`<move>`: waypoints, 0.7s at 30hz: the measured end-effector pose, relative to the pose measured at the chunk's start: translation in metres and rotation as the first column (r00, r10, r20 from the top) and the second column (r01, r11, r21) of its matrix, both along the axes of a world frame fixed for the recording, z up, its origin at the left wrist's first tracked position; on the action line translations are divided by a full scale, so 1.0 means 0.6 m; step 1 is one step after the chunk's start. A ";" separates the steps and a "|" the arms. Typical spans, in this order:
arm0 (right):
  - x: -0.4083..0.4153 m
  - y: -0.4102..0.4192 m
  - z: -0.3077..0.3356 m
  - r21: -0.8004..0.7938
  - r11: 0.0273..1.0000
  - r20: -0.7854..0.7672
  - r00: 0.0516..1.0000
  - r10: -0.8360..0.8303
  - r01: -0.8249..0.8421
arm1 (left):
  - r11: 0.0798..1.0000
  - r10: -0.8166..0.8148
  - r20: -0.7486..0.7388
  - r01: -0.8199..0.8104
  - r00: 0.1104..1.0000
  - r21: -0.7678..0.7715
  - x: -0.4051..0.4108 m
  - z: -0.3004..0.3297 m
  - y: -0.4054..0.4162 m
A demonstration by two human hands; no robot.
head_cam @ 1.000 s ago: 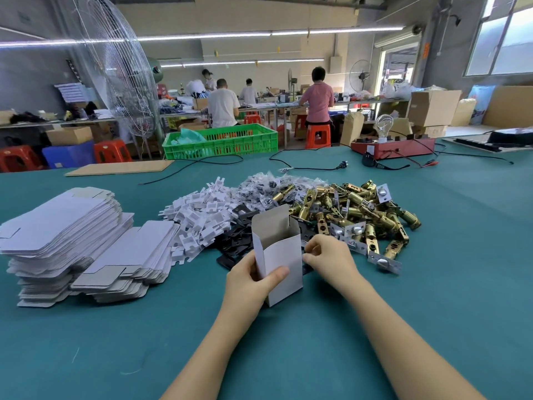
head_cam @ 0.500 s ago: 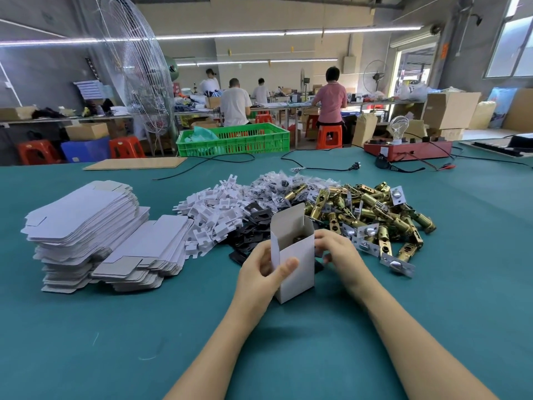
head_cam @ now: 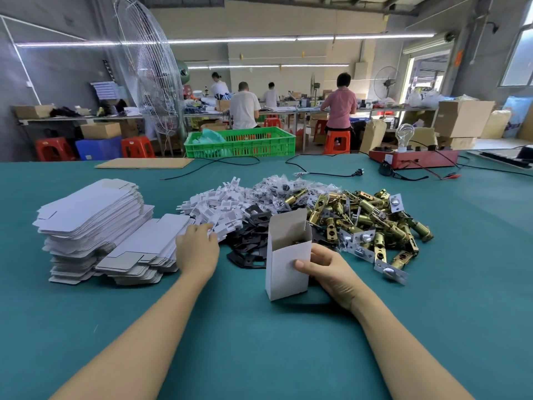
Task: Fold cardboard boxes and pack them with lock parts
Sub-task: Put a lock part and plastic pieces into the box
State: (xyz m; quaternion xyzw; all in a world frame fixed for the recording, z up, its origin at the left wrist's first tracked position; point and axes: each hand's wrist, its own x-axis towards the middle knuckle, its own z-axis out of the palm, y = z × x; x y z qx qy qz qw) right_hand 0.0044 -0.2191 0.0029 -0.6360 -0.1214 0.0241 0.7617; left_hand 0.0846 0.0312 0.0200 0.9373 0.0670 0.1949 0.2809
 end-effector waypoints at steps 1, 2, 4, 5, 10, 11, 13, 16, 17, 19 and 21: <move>0.000 0.000 0.000 0.012 1.000 -0.006 1.000 -0.006 0.006 | 0.993 -0.052 -0.028 0.055 0.998 0.106 0.009 0.000 0.001; -0.001 0.000 0.000 0.016 1.000 -0.012 1.000 -0.013 0.013 | 0.977 -0.101 -0.048 0.108 0.994 0.184 0.016 0.000 0.001; -0.001 0.000 0.001 0.010 1.000 -0.012 1.000 -0.021 0.021 | 0.943 -0.171 -0.071 0.184 0.983 0.277 0.028 0.000 -0.001; -0.001 0.000 0.001 0.006 1.000 -0.012 1.000 -0.026 0.026 | 0.928 -0.176 -0.072 0.190 0.982 0.320 0.033 0.000 -0.003; -0.001 0.000 0.000 0.025 0.999 -0.031 0.999 -0.021 0.022 | 0.899 -0.062 -0.055 0.080 0.997 0.430 0.048 0.003 -0.011; -0.001 -0.001 0.000 0.032 0.999 -0.030 0.999 -0.018 0.019 | 0.915 -0.043 -0.022 0.048 0.999 0.401 0.044 0.004 -0.018; -0.001 -0.002 0.000 0.042 0.999 -0.026 1.000 -0.010 0.011 | 0.975 0.020 0.072 -0.035 0.997 0.220 0.029 0.012 -0.034; 0.000 -0.002 -0.002 0.046 0.999 -0.024 1.000 0.001 0.000 | 0.918 0.015 0.192 0.063 0.981 -0.393 -0.005 0.030 -0.053; 0.000 0.000 -0.002 0.048 0.999 -0.022 1.000 0.002 -0.001 | 0.799 -0.038 0.241 0.174 0.970 -0.576 -0.021 0.038 -0.058; -0.002 0.002 -0.001 0.049 0.999 -0.013 1.000 0.000 0.001 | 0.575 -0.131 0.348 0.357 0.928 -0.736 -0.059 0.066 -0.067; -0.003 0.003 0.002 0.029 1.000 -0.006 1.000 -0.001 0.001 | 0.457 -0.246 0.430 0.495 0.869 -0.739 -0.091 0.107 -0.075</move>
